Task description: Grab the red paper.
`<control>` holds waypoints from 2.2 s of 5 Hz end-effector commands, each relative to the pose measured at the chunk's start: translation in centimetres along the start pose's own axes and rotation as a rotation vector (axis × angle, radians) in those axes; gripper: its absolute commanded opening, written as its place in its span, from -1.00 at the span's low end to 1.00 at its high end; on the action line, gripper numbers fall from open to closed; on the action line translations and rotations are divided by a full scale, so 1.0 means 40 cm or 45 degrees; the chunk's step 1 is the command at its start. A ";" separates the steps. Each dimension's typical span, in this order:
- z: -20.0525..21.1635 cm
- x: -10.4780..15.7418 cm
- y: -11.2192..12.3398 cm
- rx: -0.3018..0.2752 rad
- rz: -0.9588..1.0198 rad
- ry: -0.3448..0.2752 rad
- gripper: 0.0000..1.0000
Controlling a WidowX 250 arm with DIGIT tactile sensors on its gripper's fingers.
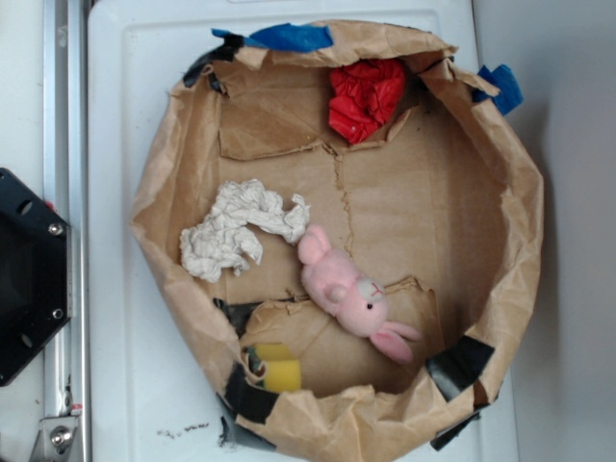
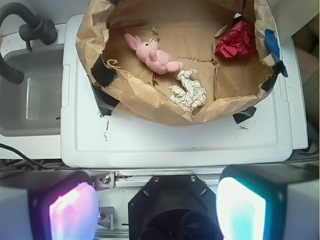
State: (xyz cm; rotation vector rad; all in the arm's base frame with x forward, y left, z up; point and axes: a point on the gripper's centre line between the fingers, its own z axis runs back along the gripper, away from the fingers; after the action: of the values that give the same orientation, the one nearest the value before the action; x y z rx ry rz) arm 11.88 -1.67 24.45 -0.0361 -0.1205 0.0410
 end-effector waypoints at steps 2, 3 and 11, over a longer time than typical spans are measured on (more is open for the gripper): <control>-0.013 0.053 0.027 -0.020 0.112 0.011 1.00; -0.031 0.067 0.046 0.001 0.094 0.034 1.00; -0.234 0.254 0.152 0.091 0.756 -0.210 1.00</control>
State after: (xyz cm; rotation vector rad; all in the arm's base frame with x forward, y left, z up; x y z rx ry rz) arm 22.73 3.41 15.30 0.0034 -0.2375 0.6107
